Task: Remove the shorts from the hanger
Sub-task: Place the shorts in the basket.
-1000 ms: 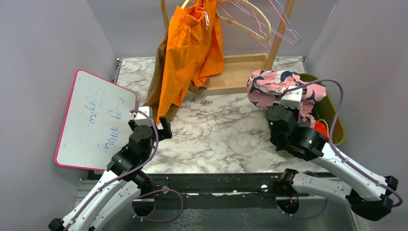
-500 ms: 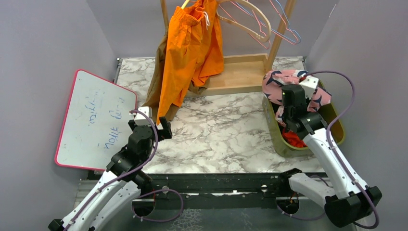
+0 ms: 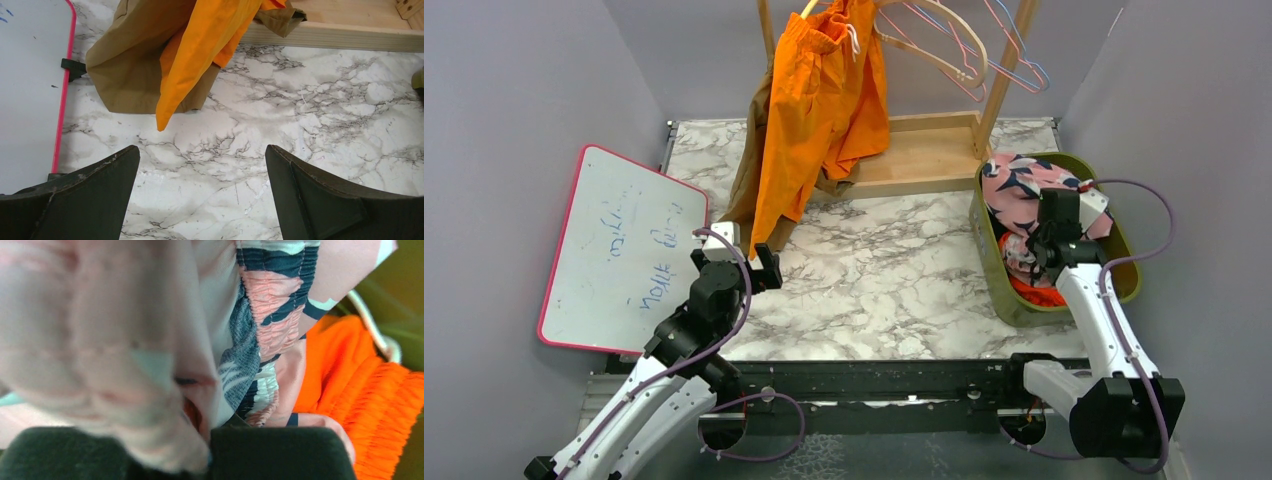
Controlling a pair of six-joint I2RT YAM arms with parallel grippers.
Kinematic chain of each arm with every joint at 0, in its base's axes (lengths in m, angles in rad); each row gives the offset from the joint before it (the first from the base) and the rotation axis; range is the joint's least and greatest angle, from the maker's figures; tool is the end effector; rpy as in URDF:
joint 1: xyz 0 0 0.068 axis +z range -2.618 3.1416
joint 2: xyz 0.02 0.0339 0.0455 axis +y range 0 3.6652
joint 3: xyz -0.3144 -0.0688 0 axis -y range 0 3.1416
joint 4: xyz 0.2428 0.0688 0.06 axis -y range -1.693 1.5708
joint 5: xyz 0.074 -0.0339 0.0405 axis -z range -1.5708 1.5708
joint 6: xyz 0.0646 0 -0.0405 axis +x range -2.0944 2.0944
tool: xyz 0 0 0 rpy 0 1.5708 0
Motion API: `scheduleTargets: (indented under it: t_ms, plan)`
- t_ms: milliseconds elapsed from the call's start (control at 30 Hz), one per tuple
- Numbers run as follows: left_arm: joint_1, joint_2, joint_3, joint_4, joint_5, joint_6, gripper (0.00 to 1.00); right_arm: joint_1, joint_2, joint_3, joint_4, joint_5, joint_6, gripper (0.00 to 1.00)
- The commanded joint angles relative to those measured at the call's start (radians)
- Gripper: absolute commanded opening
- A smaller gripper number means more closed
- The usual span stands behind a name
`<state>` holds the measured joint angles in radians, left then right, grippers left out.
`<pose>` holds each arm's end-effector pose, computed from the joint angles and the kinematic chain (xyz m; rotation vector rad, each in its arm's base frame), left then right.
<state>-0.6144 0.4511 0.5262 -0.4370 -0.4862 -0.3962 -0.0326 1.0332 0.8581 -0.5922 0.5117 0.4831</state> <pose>0.0969 -0.0314 0.2822 -0.1147 1.8916 -0.2192 0.2012 -0.0382 0.3099 0.8087 2.0941 -0.3572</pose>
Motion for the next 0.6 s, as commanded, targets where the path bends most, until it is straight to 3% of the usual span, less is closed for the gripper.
scheduleTargets:
  t_ms: [0,133,200,333,433,500,567]
  plan:
    - [0.007,-0.012,0.016,0.006,0.021,0.001,0.99,-0.006,0.025,-0.093,-0.005,-0.099,0.12,0.12]
    - [0.007,-0.009,0.016,0.007,0.024,0.001,0.99,-0.006,-0.004,-0.103,-0.025,-0.058,0.147,0.15]
    - [0.007,-0.008,0.017,0.006,0.024,0.001,0.99,-0.006,-0.033,-0.083,-0.044,-0.028,0.143,0.3]
    - [0.008,-0.003,0.015,0.006,0.024,0.0,0.99,-0.006,-0.094,-0.04,-0.084,-0.022,0.138,0.45]
    - [0.008,-0.003,0.017,0.006,0.024,0.0,0.99,-0.006,-0.126,-0.003,-0.122,-0.022,0.136,0.71]
    - [0.008,-0.002,0.016,0.007,0.024,0.0,0.99,-0.006,-0.138,0.031,-0.152,-0.022,0.134,0.8]
    - [0.008,-0.004,0.017,0.006,0.024,0.001,0.99,-0.006,-0.149,0.068,-0.181,0.004,0.133,0.82]
